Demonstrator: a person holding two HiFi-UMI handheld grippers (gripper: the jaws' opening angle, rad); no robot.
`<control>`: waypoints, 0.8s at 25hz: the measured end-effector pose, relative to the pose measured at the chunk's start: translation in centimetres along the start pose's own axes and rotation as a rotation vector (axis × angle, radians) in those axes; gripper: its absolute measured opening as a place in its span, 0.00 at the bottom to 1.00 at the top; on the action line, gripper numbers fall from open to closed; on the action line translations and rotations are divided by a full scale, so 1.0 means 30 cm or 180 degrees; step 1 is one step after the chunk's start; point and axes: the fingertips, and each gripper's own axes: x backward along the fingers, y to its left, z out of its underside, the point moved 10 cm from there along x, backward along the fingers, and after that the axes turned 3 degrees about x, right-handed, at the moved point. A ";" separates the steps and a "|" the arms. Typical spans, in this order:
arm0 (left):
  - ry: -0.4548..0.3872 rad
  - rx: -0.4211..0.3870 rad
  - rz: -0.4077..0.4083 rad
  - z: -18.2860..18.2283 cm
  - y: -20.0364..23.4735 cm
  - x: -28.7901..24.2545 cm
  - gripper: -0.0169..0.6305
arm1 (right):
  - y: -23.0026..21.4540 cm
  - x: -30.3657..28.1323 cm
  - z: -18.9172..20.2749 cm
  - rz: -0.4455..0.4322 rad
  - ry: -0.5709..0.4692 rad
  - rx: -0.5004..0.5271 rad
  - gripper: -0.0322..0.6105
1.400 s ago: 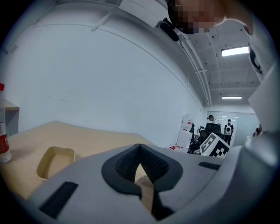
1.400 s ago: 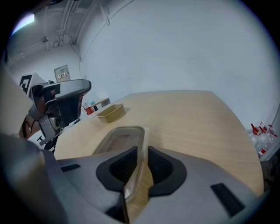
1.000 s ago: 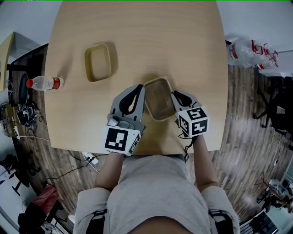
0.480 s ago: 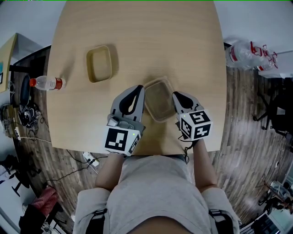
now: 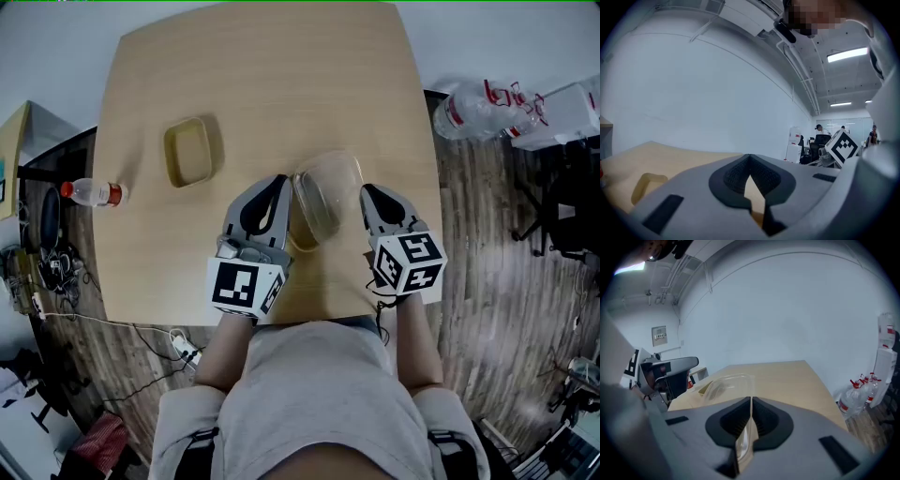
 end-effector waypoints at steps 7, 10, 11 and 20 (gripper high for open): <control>-0.0079 -0.0099 0.0202 -0.050 -0.099 -0.058 0.05 | -0.086 0.164 -0.044 0.0324 -0.0333 -0.0093 0.08; -0.0105 -0.0143 0.0292 -0.068 -0.144 -0.080 0.05 | -0.117 0.230 -0.057 0.0448 -0.0458 -0.0121 0.08; -0.0112 -0.0154 0.0323 -0.072 -0.158 -0.086 0.05 | -0.125 0.251 -0.061 0.0487 -0.0499 -0.0125 0.08; -0.0170 -0.0246 0.0551 -0.103 -0.277 -0.125 0.05 | -0.171 0.424 -0.084 0.0759 -0.0854 -0.0155 0.08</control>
